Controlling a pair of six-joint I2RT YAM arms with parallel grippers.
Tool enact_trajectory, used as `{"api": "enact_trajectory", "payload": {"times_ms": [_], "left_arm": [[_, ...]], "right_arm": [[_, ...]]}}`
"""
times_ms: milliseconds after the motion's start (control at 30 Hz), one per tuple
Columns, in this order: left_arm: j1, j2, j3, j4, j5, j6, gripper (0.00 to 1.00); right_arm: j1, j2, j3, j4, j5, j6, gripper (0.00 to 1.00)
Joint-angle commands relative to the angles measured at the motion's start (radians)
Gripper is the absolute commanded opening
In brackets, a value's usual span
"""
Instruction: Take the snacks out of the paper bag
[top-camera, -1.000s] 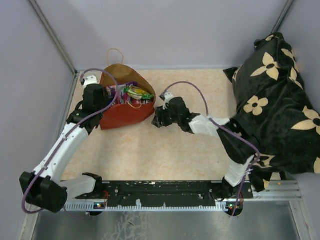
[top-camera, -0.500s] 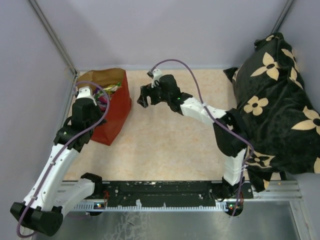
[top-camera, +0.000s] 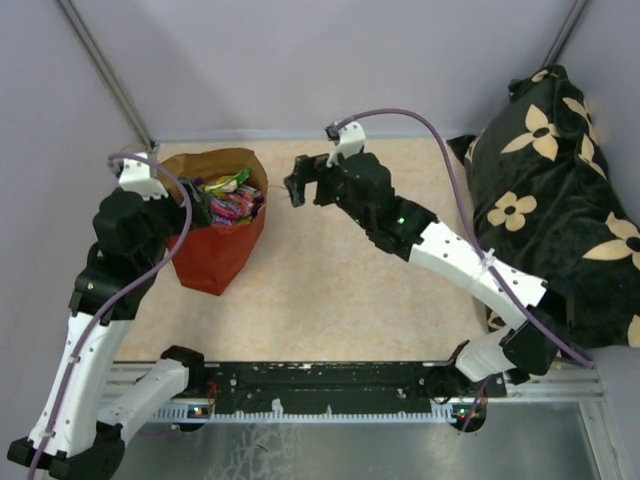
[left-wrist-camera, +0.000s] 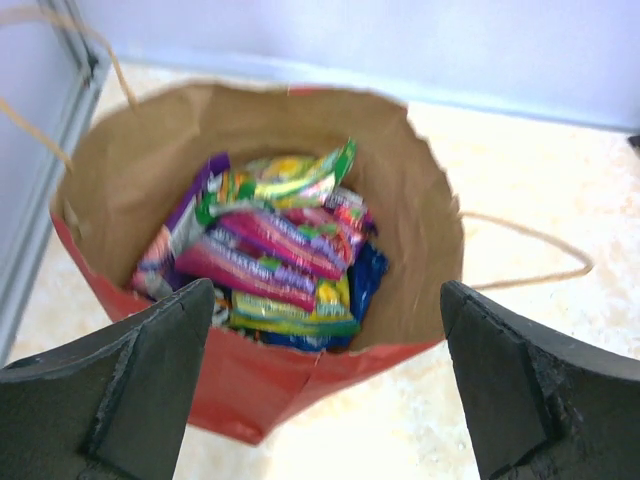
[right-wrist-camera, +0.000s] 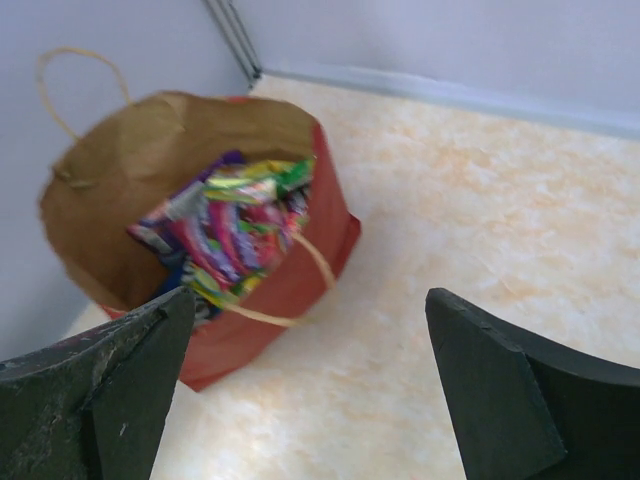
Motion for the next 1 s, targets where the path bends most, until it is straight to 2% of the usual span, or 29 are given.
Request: {"api": "enact_trajectory", "payload": {"times_ms": [0, 133, 300, 367, 467, 533, 633, 833, 967], "left_arm": [[-0.005, 0.078, 0.152, 0.012, 0.055, 0.111, 1.00], [-0.004, 0.151, 0.229, 0.026, 0.044, 0.156, 1.00], [0.011, 0.296, 0.318, 0.014, -0.159, 0.225, 1.00], [0.050, 0.336, 0.336, 0.002, -0.179, 0.235, 1.00], [0.179, 0.371, 0.340, 0.014, -0.098, 0.229, 1.00], [0.291, 0.405, 0.359, 0.012, 0.000, 0.210, 1.00], [0.429, 0.484, 0.422, -0.025, 0.123, 0.194, 1.00], [0.668, 0.563, 0.463, -0.031, 0.332, 0.167, 1.00], [0.778, 0.601, 0.435, -0.008, 0.462, 0.145, 1.00]], "right_arm": [[0.123, 0.080, 0.212, -0.156, 0.280, 0.010, 0.99], [0.194, 0.195, 0.351, -0.247, 0.418, 0.046, 0.99], [0.224, 0.330, 0.473, -0.388, 0.558, 0.139, 0.99], [0.224, 0.340, 0.482, -0.426, 0.579, 0.176, 0.98], [0.219, 0.345, 0.458, -0.414, 0.553, 0.202, 0.93], [0.209, 0.348, 0.441, -0.403, 0.512, 0.227, 0.82], [0.206, 0.333, 0.394, -0.361, 0.476, 0.246, 0.60], [0.143, 0.216, 0.233, -0.246, 0.345, 0.282, 0.03], [0.087, 0.142, 0.140, -0.210, 0.296, 0.293, 0.00]]}}
